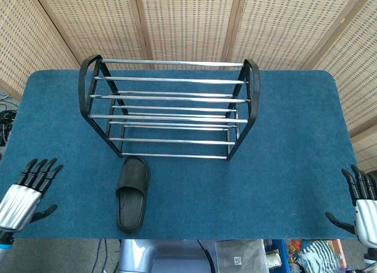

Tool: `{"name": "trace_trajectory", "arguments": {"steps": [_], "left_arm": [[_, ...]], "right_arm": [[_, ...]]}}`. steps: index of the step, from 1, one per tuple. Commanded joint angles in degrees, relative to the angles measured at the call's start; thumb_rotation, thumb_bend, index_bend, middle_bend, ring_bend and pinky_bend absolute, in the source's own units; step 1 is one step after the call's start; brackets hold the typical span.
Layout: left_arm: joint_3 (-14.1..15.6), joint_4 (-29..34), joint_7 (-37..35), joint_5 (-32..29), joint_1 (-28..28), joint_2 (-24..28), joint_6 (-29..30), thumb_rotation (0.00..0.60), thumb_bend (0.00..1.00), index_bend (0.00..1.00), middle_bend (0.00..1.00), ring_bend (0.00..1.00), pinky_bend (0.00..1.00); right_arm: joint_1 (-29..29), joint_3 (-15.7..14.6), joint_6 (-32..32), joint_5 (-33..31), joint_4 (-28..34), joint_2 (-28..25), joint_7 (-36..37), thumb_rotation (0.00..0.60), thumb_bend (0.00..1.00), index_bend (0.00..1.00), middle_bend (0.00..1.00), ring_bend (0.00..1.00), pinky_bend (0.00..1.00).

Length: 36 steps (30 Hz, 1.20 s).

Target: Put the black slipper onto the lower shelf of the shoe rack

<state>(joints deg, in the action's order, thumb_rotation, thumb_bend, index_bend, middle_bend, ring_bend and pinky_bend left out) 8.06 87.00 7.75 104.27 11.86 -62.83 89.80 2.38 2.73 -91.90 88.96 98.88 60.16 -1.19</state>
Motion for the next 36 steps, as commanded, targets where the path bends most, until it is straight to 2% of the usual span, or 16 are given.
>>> {"name": "trace_trajectory", "arguments": {"steps": [1, 3, 6, 9, 12, 19, 24, 30, 36], "left_arm": [[2.27, -7.77, 5.66, 15.35, 10.46, 0.74, -8.91, 0.600, 0.13, 0.00, 0.00, 0.00, 0.00], [3.03, -9.77, 6.36, 19.77, 13.60, 0.65, -11.12, 0.600, 0.13, 0.00, 0.00, 0.00, 0.00], [3.89, -11.90, 3.68, 25.98, 18.71, -0.63, -12.22, 0.600, 0.13, 0.00, 0.00, 0.00, 0.00], [4.43, -13.33, 1.46, 29.99, 23.12, -2.50, -14.18, 0.600, 0.13, 0.00, 0.00, 0.00, 0.00], [4.90, -14.05, 2.22, 33.45, 27.18, -3.93, -17.73, 0.600, 0.13, 0.00, 0.00, 0.00, 0.00], [5.38, -12.44, 3.34, 34.48, 31.61, -4.72, -24.89, 0.600, 0.13, 0.00, 0.00, 0.00, 0.00], [4.84, -11.62, 2.87, 32.51, 34.01, -5.43, -29.06, 0.600, 0.13, 0.00, 0.00, 0.00, 0.00], [4.32, -12.74, 3.43, 30.97, 35.91, -7.85, -31.26, 0.600, 0.13, 0.00, 0.00, 0.00, 0.00], [5.07, -12.61, 2.56, 30.08, 37.32, -9.67, -31.76, 0.600, 0.13, 0.00, 0.00, 0.00, 0.00]], "right_arm": [[-0.15, 0.23, 0.35, -0.64, 0.07, 0.25, -0.57, 0.600, 0.00, 0.00, 0.00, 0.00, 0.00], [-0.19, 0.38, 0.44, -1.01, 0.04, 0.42, -1.07, 0.600, 0.00, 0.00, 0.00, 0.00, 0.00], [-0.36, 0.59, 0.80, -1.62, -0.14, 0.83, -1.79, 0.600, 0.00, 0.00, 0.00, 0.00, 0.00], [-0.57, 0.77, 1.37, -2.36, -0.33, 1.14, -2.34, 0.600, 0.00, 0.00, 0.00, 0.00, 0.00], [-0.64, 0.87, 1.61, -2.78, -0.45, 1.28, -2.55, 0.600, 0.00, 0.00, 0.00, 0.00, 0.00], [-0.61, 1.21, 1.57, -3.42, -0.48, 1.09, -2.02, 0.600, 0.00, 0.00, 0.00, 0.00, 0.00], [-0.53, 1.36, 1.45, -3.62, -0.58, 0.84, -1.36, 0.600, 0.00, 0.00, 0.00, 0.00, 0.00], [-0.48, 1.45, 1.53, -3.98, -0.53, 0.75, -1.15, 0.600, 0.00, 0.00, 0.00, 0.00, 0.00], [-0.52, 1.47, 1.69, -4.17, -0.48, 0.75, -1.23, 0.600, 0.00, 0.00, 0.00, 0.00, 0.00]]}}
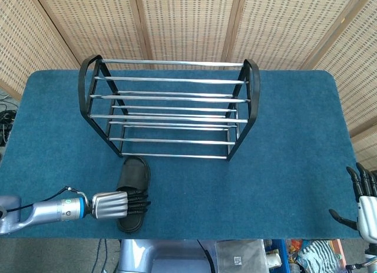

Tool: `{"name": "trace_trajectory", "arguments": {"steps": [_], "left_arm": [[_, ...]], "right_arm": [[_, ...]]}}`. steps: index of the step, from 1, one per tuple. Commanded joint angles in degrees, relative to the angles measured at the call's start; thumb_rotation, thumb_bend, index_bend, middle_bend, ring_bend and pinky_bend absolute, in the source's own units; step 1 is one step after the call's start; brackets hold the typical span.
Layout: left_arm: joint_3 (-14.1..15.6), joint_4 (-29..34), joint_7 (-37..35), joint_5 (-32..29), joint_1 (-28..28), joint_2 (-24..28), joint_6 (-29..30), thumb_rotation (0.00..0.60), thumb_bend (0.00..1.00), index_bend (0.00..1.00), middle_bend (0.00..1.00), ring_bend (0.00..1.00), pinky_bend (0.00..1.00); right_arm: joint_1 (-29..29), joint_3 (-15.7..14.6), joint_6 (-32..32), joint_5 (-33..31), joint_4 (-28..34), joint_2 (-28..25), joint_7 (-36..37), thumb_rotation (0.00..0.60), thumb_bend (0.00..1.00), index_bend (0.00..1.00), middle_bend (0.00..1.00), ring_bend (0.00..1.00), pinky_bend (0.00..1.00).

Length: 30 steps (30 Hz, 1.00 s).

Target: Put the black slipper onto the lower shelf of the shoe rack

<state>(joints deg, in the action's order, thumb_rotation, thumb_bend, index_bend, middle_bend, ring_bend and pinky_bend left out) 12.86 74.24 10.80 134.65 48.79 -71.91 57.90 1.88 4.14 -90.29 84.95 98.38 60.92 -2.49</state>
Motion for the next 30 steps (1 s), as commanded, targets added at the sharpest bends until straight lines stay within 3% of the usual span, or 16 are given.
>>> {"name": "trace_trajectory", "arguments": {"steps": [1, 10, 16, 21, 25, 30], "left_arm": [[0.39, 0.24, -0.73, -0.50, 0.61, -0.94, 0.18, 0.600, 0.13, 0.00, 0.00, 0.00, 0.00], [0.81, 1.43, 1.19, -1.96, 2.21, -2.97, -3.23, 0.600, 0.13, 0.00, 0.00, 0.00, 0.03], [1.87, 1.75, 1.50, -2.70, 3.33, -4.54, -4.49, 0.600, 0.13, 0.00, 0.00, 0.00, 0.12], [2.73, 0.65, 0.04, -2.62, 4.18, -6.01, -3.33, 0.600, 0.13, 0.17, 0.13, 0.13, 0.27], [3.64, -0.53, -1.26, -2.74, 4.68, -7.23, -3.04, 0.600, 0.13, 0.27, 0.19, 0.19, 0.31], [4.58, -2.16, -2.30, -2.64, 4.91, -8.86, -0.94, 0.600, 0.13, 0.53, 0.42, 0.36, 0.37]], "right_arm": [[-0.04, 0.14, 0.15, -0.33, 0.04, -0.07, 0.17, 0.600, 0.00, 0.00, 0.00, 0.00, 0.00], [-0.07, 0.11, 0.49, -0.59, 0.22, -0.39, 0.56, 0.600, 0.00, 0.00, 0.00, 0.00, 0.00], [-0.13, 0.22, 0.64, -0.80, 0.29, -0.54, 0.88, 0.600, 0.00, 0.00, 0.00, 0.00, 0.00], [-0.09, 0.35, 0.61, -0.94, 0.29, -0.88, 1.73, 0.600, 0.00, 0.00, 0.00, 0.00, 0.00], [-0.09, 0.38, 0.74, -1.08, 0.23, -1.09, 2.24, 0.600, 0.00, 0.00, 0.00, 0.00, 0.00], [-0.04, 0.29, 0.72, -0.91, 0.21, -1.30, 2.65, 0.600, 0.00, 0.00, 0.00, 0.00, 0.00]]}}
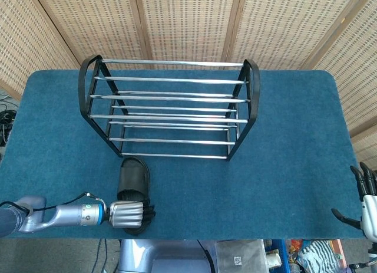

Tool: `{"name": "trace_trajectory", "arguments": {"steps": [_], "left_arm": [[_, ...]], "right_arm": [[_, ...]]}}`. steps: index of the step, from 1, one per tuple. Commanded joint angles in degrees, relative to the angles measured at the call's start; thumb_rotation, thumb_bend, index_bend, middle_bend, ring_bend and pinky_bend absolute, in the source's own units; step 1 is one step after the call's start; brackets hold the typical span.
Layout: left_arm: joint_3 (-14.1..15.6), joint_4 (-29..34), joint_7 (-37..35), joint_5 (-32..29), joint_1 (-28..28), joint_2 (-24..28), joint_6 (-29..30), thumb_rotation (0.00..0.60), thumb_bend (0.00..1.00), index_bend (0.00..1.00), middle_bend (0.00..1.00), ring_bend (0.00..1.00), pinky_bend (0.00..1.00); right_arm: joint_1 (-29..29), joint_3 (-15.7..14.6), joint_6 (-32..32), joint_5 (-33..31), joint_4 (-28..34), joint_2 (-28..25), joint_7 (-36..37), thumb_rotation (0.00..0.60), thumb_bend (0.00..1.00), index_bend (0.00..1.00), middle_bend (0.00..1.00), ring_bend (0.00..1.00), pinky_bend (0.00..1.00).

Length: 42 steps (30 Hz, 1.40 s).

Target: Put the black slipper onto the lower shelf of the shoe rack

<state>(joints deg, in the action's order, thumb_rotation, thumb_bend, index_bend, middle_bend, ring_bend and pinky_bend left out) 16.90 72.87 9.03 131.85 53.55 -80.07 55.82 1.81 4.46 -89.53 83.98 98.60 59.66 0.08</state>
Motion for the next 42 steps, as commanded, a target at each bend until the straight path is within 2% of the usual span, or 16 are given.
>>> {"name": "trace_trajectory", "arguments": {"steps": [1, 8, 17, 25, 33, 37, 42], "left_arm": [[0.79, -1.18, -0.72, 0.29, 0.18, -0.94, 1.77, 0.600, 0.13, 0.55, 0.44, 0.38, 0.38], [1.92, -2.75, -0.39, 0.88, -0.35, -1.77, 5.18, 0.600, 0.13, 0.60, 0.49, 0.42, 0.40], [2.43, -2.03, 5.13, 3.46, -0.62, -0.36, 10.11, 0.600, 0.13, 0.63, 0.51, 0.44, 0.41], [2.77, 2.28, 11.25, 3.89, -1.41, 2.24, 9.37, 0.600, 0.13, 0.63, 0.52, 0.45, 0.42], [1.52, 6.55, 16.96, 4.28, -0.94, 4.62, 7.47, 0.600, 0.13, 0.63, 0.52, 0.45, 0.42], [0.53, 6.52, 17.15, 4.24, -0.01, 4.70, 6.98, 0.600, 0.13, 0.63, 0.52, 0.45, 0.42], [-0.55, 0.92, 12.10, 4.95, 2.85, 2.69, 8.92, 0.600, 0.13, 0.63, 0.52, 0.45, 0.42]], "right_arm": [[0.07, -0.03, -0.12, 0.09, -0.03, -0.06, 0.17, 0.600, 0.00, 0.00, 0.00, 0.00, 0.00], [0.18, -0.13, -0.29, 0.32, -0.06, -0.16, 0.45, 0.600, 0.00, 0.00, 0.00, 0.00, 0.00], [0.27, -0.34, -0.45, 0.70, -0.02, -0.10, 0.30, 0.600, 0.00, 0.00, 0.00, 0.00, 0.00], [0.36, -0.48, -0.56, 0.98, 0.14, -0.21, 0.45, 0.600, 0.00, 0.00, 0.00, 0.00, 0.00], [0.46, -0.58, -0.67, 1.20, 0.24, -0.47, 0.89, 0.600, 0.00, 0.00, 0.00, 0.00, 0.00], [0.54, -0.62, -0.82, 1.35, 0.25, -0.57, 1.08, 0.600, 0.00, 0.00, 0.00, 0.00, 0.00], [0.54, -0.49, -0.79, 1.13, 0.13, -0.70, 1.51, 0.600, 0.00, 0.00, 0.00, 0.00, 0.00]]}}
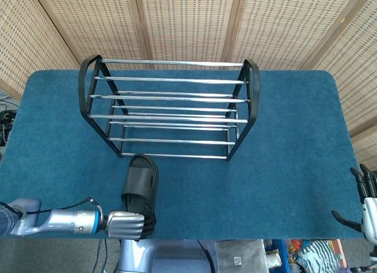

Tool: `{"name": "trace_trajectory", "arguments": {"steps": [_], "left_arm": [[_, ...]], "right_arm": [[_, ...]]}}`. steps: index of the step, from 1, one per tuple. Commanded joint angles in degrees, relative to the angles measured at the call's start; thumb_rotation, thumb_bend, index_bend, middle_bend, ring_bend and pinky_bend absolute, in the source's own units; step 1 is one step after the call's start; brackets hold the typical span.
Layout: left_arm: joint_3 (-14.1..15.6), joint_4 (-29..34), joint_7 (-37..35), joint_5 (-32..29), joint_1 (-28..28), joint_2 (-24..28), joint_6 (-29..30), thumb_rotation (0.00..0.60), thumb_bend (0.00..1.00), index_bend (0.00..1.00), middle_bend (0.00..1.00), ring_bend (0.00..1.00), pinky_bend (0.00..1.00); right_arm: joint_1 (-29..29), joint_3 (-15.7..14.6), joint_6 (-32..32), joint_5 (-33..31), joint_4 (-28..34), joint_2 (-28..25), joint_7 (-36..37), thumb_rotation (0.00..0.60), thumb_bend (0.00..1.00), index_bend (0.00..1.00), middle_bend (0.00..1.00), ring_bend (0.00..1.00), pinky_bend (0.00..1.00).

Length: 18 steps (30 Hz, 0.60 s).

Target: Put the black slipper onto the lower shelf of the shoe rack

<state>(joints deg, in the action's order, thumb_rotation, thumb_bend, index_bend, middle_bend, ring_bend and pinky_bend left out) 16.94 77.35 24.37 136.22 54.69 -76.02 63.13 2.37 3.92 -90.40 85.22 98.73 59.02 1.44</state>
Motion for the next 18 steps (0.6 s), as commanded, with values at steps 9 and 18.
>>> {"name": "trace_trajectory", "arguments": {"steps": [9, 18], "left_arm": [[-0.79, -19.86, -15.45, 2.56, 6.28, -5.88, 10.86, 0.600, 0.13, 0.63, 0.52, 0.45, 0.42], [-0.61, -37.62, -26.89, -0.15, 7.45, -11.03, 17.00, 0.600, 0.13, 0.63, 0.52, 0.45, 0.42]], "right_arm": [[-0.36, 1.05, 1.08, -2.65, -0.65, -0.01, 0.89, 0.600, 0.00, 0.00, 0.00, 0.00, 0.00], [-1.41, 3.16, 2.69, -7.31, -1.27, 1.11, -1.22, 0.600, 0.00, 0.00, 0.00, 0.00, 0.00]]}}
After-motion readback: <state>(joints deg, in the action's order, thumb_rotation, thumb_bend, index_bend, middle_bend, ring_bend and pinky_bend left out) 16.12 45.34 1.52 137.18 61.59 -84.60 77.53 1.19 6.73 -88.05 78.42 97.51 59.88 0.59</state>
